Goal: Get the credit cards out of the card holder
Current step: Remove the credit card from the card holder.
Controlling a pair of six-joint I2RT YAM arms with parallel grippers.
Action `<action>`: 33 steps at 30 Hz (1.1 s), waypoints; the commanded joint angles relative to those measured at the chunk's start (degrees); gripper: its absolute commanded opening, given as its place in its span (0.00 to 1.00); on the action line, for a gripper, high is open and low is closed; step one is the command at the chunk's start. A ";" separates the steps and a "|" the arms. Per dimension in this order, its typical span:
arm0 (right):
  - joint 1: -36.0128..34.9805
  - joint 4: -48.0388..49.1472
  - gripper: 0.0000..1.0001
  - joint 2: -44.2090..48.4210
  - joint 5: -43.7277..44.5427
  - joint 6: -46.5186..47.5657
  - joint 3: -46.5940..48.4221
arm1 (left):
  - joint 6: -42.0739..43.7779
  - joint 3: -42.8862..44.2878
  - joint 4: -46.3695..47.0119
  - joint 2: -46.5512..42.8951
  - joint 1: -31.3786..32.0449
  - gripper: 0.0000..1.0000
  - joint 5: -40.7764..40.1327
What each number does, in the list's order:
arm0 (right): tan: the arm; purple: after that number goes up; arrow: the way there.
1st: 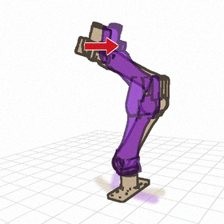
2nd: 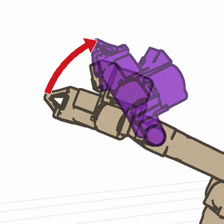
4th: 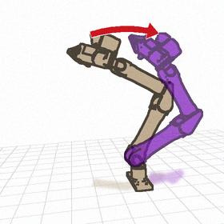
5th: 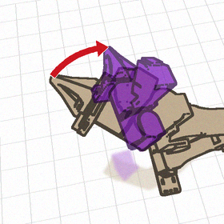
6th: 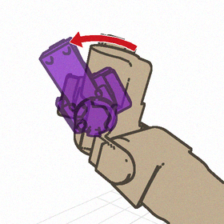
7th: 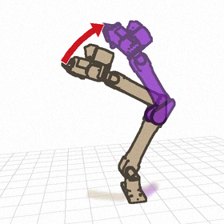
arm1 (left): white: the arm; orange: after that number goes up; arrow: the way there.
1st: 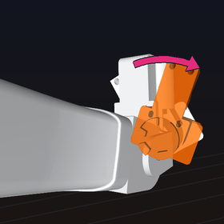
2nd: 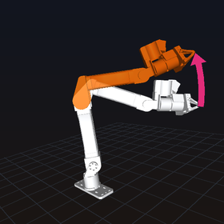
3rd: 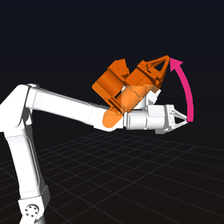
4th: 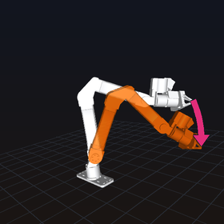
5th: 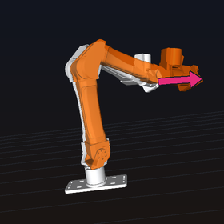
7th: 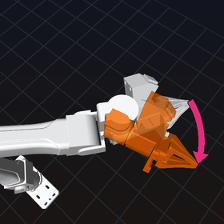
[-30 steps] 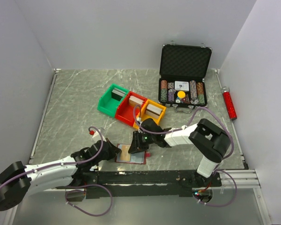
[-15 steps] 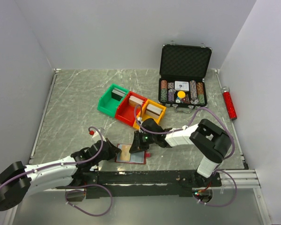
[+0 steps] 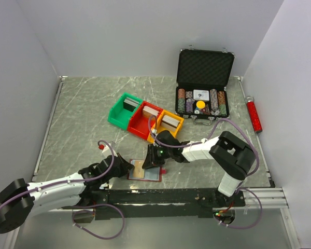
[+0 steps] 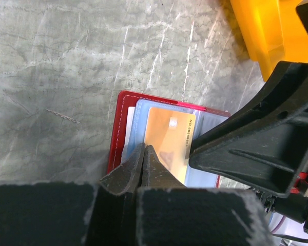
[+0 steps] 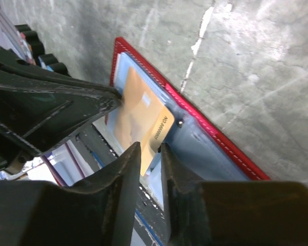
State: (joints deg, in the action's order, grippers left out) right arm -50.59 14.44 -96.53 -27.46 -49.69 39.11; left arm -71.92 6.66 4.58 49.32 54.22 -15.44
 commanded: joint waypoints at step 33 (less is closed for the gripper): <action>0.31 -10.14 0.52 -4.28 3.39 1.62 4.92 | -3.40 -2.44 -6.95 -3.61 0.80 0.01 -1.52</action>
State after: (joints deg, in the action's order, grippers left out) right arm -50.37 9.52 -98.83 -28.97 -50.81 43.27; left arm -73.36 5.67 3.01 46.26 54.61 -16.34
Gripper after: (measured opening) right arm 0.524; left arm 0.013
